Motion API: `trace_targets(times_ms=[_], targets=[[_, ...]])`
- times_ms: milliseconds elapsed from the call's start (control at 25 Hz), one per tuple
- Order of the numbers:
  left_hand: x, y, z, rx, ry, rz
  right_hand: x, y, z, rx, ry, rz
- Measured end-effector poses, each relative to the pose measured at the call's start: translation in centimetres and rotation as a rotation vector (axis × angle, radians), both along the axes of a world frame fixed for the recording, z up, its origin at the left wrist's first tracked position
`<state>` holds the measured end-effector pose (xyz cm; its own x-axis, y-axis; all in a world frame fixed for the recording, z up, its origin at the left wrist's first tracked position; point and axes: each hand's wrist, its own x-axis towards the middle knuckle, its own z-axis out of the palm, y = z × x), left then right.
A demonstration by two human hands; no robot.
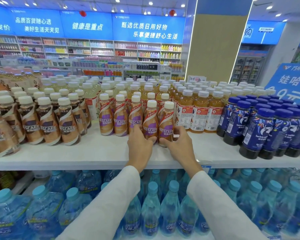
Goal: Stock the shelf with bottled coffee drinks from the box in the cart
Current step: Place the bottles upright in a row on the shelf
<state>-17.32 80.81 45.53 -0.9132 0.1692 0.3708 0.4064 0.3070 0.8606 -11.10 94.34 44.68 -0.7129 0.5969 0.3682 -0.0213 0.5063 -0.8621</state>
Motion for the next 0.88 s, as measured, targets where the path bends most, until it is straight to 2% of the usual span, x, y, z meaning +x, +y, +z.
trace_targets(times_ms=[200, 640, 880], targets=[[-0.2, 2.5, 0.2, -0.079, 0.061, 0.113, -2.1, 1.2, 0.0, 0.003, -0.037, 0.003], [-1.4, 3.5, 0.2, -0.151, 0.120, 0.140, -4.0, 1.8, 0.5, -0.025, -0.037, 0.007], [-1.8, 3.6, 0.4, -0.120, 0.105, 0.139, -4.6, 2.1, 0.3, -0.016, -0.030, -0.007]])
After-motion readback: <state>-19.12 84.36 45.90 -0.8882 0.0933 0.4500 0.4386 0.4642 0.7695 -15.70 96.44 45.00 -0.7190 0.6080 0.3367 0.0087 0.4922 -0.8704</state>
